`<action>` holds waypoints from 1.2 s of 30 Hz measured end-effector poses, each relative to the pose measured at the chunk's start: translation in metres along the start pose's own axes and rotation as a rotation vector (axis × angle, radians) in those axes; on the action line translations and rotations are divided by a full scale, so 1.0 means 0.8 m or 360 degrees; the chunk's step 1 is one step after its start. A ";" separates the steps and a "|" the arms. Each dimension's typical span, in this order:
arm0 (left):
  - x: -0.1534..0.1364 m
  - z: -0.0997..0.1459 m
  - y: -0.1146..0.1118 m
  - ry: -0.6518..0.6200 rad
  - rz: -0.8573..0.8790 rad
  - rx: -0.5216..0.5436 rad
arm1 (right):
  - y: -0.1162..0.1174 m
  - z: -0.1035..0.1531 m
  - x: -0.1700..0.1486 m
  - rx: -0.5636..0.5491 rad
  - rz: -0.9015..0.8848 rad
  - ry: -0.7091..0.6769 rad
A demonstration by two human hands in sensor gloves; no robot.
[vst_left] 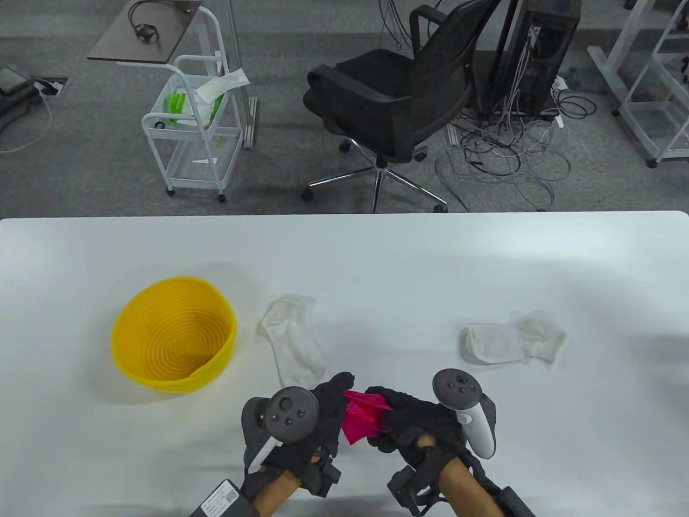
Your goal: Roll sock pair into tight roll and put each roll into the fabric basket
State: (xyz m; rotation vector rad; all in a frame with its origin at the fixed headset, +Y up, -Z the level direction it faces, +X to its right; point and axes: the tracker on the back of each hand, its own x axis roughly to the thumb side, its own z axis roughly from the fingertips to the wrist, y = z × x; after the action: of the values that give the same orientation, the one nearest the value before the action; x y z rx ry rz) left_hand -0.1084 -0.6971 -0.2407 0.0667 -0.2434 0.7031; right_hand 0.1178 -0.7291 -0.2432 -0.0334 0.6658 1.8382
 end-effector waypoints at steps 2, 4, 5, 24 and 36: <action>-0.006 -0.002 0.001 0.0026 0.0049 0.0001 | 0.000 0.001 0.002 0.0052 -0.0029 -0.0039; -0.012 -0.005 0.002 0.0061 0.0107 -0.0025 | 0.001 0.002 0.005 0.0126 -0.0052 -0.0088; -0.014 -0.005 0.002 0.0069 0.0127 -0.0027 | 0.001 0.002 0.005 0.0139 -0.0050 -0.0098; -0.051 -0.009 0.007 0.0374 0.1027 -0.0271 | 0.003 -0.006 0.006 0.0578 -0.0025 -0.0230; -0.042 -0.011 0.006 0.0221 0.1339 -0.0482 | 0.002 -0.018 -0.008 0.0457 0.0196 -0.0083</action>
State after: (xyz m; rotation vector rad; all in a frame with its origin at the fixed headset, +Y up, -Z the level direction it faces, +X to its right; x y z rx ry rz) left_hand -0.1346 -0.7138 -0.2576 -0.3955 -0.2398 1.4912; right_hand 0.1146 -0.7416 -0.2529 0.2485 0.9055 1.8372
